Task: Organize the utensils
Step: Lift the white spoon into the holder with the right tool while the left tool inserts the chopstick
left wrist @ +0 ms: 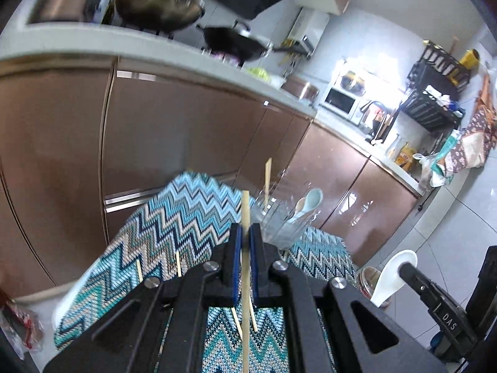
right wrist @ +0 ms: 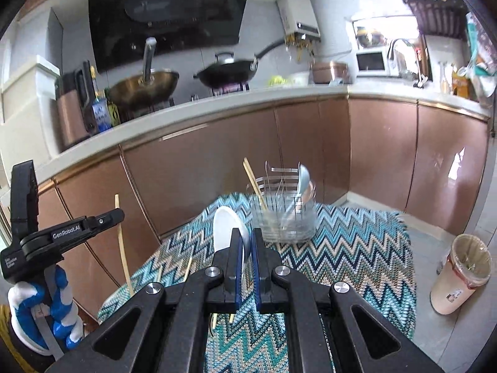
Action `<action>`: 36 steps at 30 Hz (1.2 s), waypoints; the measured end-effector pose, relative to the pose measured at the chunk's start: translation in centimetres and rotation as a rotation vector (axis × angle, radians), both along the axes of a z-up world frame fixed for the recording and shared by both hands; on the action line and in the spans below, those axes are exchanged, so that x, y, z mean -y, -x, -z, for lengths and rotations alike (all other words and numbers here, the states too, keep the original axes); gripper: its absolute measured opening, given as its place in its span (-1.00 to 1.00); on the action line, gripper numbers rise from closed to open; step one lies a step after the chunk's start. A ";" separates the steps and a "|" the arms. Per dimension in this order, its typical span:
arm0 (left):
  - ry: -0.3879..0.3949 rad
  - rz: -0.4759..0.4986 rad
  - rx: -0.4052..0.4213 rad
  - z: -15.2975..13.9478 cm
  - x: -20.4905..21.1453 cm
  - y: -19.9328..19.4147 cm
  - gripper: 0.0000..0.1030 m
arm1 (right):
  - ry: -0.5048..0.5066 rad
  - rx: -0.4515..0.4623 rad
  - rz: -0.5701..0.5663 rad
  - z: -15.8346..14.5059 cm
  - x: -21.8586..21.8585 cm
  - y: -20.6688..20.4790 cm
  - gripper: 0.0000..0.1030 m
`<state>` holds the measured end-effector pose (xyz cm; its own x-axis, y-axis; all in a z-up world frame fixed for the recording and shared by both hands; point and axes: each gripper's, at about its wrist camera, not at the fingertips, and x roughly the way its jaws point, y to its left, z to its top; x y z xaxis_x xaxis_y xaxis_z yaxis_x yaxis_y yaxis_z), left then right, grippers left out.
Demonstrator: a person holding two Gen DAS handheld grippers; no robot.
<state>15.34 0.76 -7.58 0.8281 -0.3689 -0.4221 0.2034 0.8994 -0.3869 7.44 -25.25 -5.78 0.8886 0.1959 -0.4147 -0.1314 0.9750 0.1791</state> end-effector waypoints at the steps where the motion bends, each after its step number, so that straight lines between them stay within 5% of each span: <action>1: -0.010 -0.002 0.030 -0.8 0.0 1.1 -0.91 | 0.003 0.013 0.006 -0.4 -0.1 0.5 -0.89; 20: -0.142 -0.031 0.302 -7.5 1.5 11.3 -0.91 | 0.047 0.199 0.052 -5.2 -0.9 7.3 -0.89; 28: -0.186 -0.002 0.346 -8.1 3.9 9.6 -0.91 | 0.069 0.222 0.082 -5.6 -0.2 6.1 -0.89; 36: -0.179 0.045 0.313 -8.0 6.5 3.7 -0.91 | 0.091 0.207 0.096 -5.4 0.9 1.3 -0.89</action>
